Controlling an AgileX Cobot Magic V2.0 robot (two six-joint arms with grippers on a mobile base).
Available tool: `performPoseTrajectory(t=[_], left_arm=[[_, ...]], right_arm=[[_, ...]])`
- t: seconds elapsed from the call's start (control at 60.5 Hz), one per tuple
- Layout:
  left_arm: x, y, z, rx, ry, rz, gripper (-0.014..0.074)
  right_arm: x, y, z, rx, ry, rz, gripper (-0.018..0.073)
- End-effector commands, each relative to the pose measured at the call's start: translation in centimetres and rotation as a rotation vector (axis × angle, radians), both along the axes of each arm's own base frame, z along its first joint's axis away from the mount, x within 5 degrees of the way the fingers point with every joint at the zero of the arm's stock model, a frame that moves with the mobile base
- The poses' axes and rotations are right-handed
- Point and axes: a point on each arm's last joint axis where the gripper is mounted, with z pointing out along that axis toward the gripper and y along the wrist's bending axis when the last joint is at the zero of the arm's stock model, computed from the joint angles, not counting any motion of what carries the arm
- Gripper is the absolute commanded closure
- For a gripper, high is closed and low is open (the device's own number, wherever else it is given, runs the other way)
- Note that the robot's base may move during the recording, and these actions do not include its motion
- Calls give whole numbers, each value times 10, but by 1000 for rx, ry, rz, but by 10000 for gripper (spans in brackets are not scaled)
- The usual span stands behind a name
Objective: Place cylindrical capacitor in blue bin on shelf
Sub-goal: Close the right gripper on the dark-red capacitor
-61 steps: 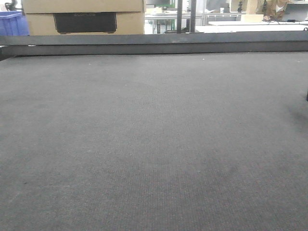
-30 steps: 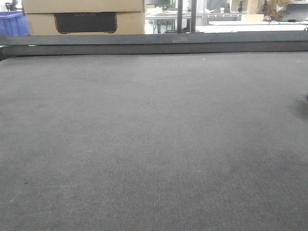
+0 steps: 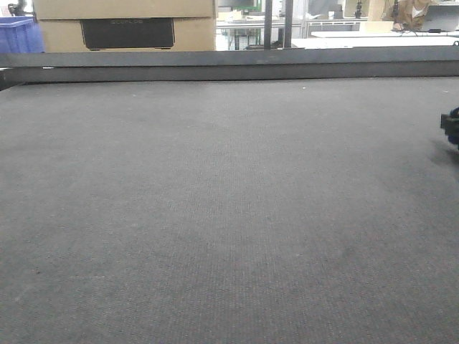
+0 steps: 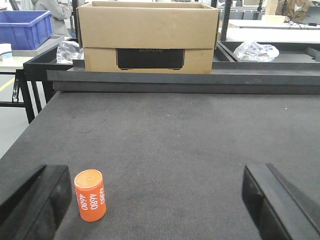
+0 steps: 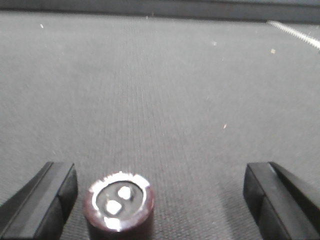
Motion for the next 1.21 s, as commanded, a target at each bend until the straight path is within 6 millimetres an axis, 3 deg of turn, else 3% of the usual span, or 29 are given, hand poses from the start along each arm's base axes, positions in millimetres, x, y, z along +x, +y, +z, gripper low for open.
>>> performPoseTrajectory(t=[0.0, 0.083, 0.297, 0.413, 0.611, 0.876, 1.19], left_arm=[[0, -1, 3, -8, -13, -6, -6], [0, -1, 2, -7, -1, -7, -6], [-1, -1, -4, 2, 67, -8, -6], [1, -1, -6, 3, 79, -6, -4], [23, 0, -29, 12, 170, 21, -4], [88, 13, -73, 0, 181, 133, -4], [166, 22, -136, -33, 158, 192, -4]], right_arm=[[4, -2, -4, 10, -7, -6, -9], [5, -1, -6, 13, 8, 3, 54], [5, 0, -6, 11, 10, 8, 492], [4, 0, 4, 9, -17, 8, 615], [-13, 2, 53, 0, -117, 10, 631], [-61, 23, 128, 19, -138, 76, 631], [-91, 43, 153, 37, -73, 153, 631]])
